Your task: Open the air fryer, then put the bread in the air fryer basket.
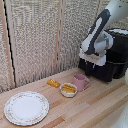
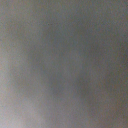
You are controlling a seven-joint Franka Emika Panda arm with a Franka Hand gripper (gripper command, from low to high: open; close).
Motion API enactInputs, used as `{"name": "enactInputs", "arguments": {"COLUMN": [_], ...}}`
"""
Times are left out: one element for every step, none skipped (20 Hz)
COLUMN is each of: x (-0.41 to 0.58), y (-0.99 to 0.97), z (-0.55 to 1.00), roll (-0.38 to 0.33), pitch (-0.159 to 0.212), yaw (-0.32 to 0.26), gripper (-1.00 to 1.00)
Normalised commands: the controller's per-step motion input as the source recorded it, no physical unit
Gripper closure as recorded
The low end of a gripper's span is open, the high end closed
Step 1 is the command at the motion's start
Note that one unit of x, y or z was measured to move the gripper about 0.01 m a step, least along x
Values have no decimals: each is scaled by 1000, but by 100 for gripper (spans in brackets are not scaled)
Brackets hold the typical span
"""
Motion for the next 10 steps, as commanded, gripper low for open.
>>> {"name": "enactInputs", "arguments": {"x": [46, 46, 49, 46, 43, 37, 20, 37, 40, 26], "y": [811, 809, 809, 806, 806, 803, 800, 791, 789, 780], "z": [-6, -29, -43, -63, -106, -126, -217, -309, -371, -406], "roll": [-80, -86, -86, -89, -97, -102, -125, -152, -159, -165], "pitch": [11, 12, 9, 10, 18, 23, 47, 52, 61, 65], "yaw": [-111, -111, -111, -111, -110, -108, -97, -69, -71, -73], "gripper": [100, 100, 100, 100, 100, 100, 100, 100, 100, 100]}}
